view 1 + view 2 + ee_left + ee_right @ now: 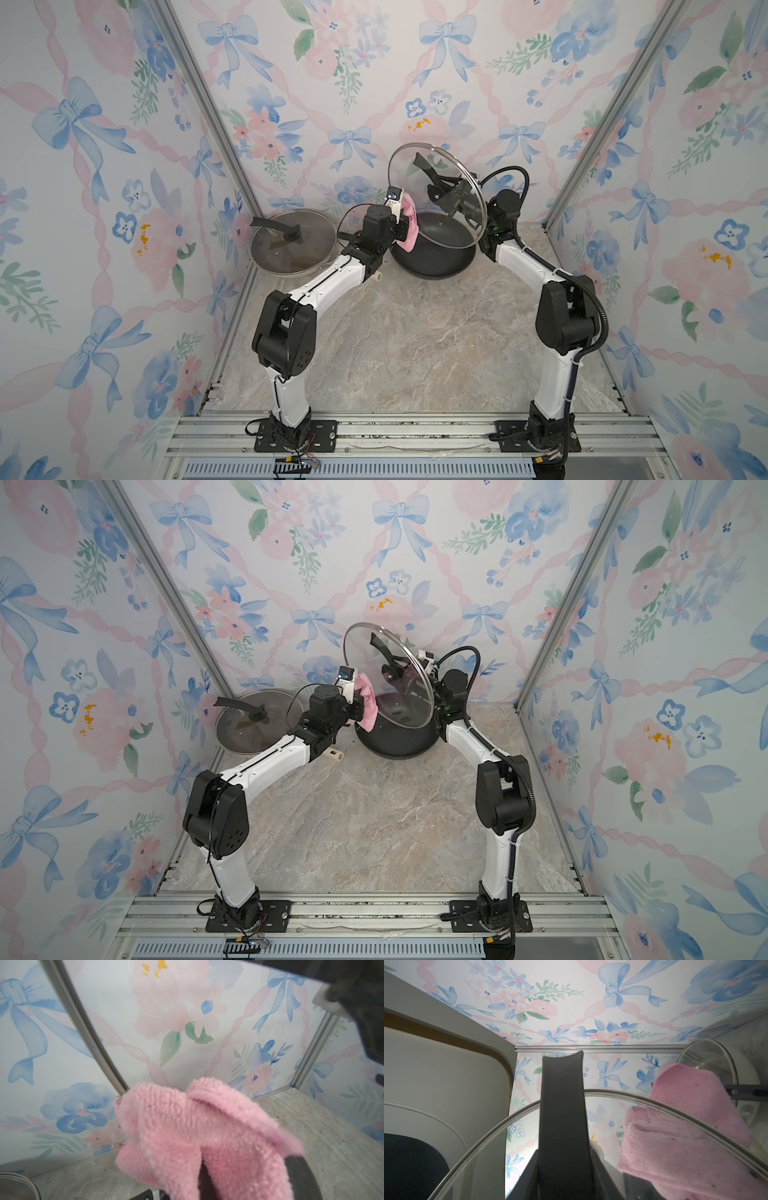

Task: Wipe the pot lid with a cloth
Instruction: Wipe the pot lid.

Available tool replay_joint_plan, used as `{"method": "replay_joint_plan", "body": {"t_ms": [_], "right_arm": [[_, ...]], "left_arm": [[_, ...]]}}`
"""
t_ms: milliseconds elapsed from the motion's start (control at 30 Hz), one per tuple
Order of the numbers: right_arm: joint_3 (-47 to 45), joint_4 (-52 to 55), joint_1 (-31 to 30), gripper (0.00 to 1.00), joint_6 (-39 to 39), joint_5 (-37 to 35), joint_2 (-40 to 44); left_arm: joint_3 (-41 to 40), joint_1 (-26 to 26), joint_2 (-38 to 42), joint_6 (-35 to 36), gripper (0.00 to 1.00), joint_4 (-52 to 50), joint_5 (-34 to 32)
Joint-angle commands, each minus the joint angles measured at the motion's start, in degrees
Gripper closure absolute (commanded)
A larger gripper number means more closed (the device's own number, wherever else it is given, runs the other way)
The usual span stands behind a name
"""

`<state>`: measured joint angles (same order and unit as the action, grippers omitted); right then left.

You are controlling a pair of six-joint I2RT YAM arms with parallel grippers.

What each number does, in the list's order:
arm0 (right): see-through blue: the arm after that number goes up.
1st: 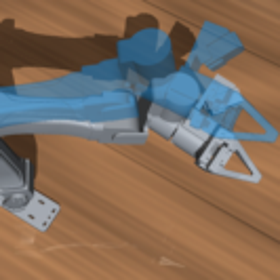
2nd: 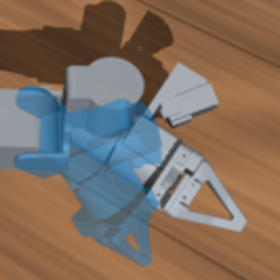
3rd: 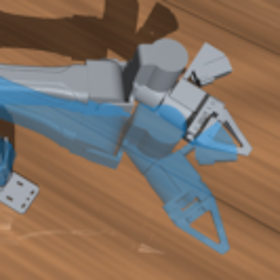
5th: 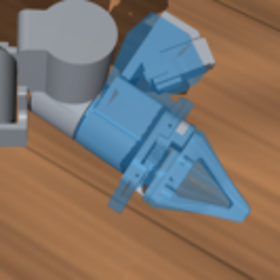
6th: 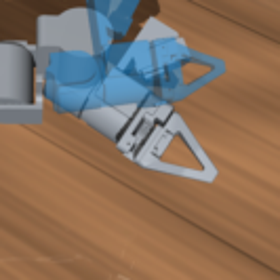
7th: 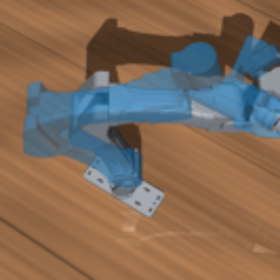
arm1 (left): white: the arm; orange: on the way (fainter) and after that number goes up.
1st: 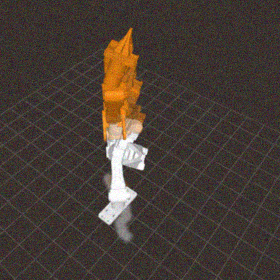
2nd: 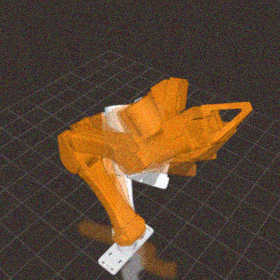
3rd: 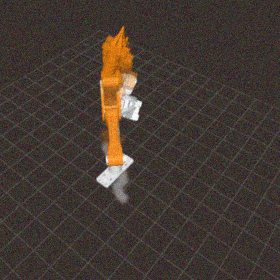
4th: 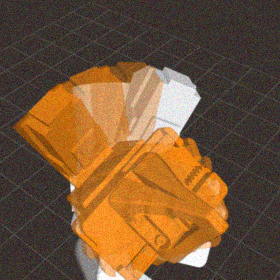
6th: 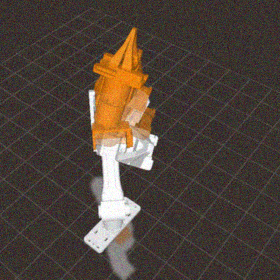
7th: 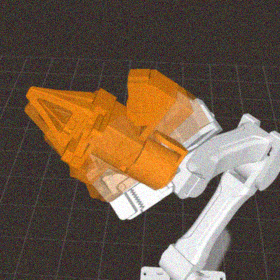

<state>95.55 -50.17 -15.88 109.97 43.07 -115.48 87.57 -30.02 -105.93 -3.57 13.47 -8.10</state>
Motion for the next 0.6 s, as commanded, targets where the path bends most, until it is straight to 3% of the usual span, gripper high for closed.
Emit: {"method": "replay_joint_plan", "body": {"t_ms": [0,167,300,433,567], "right_arm": [[0.7,-5.5,-0.7,1.00,0.2,-0.7,6.9],[1.2,-4.5,-1.1,1.00,-0.6,-0.9,5.5],[2.3,-4.8,-1.8,1.00,-0.1,-0.9,4.3],[2.6,-5.4,-2.5,1.00,0.0,-0.9,4.2],[2.0,-5.6,-2.6,1.00,-0.3,-0.9,5.7]], "left_arm": [[3.4,-4.0,3.1,1.4,0.95,-0.4,5.5],[8.7,-13.9,6.3,6.4,0.95,-0.1,20.6],[13.0,-16.4,5.4,5.8,0.94,2.0,26.7],[15.0,-15.0,4.5,8.4,0.94,2.5,19.3],[13.3,-7.7,4.3,4.3,0.95,2.6,12.0]]}}
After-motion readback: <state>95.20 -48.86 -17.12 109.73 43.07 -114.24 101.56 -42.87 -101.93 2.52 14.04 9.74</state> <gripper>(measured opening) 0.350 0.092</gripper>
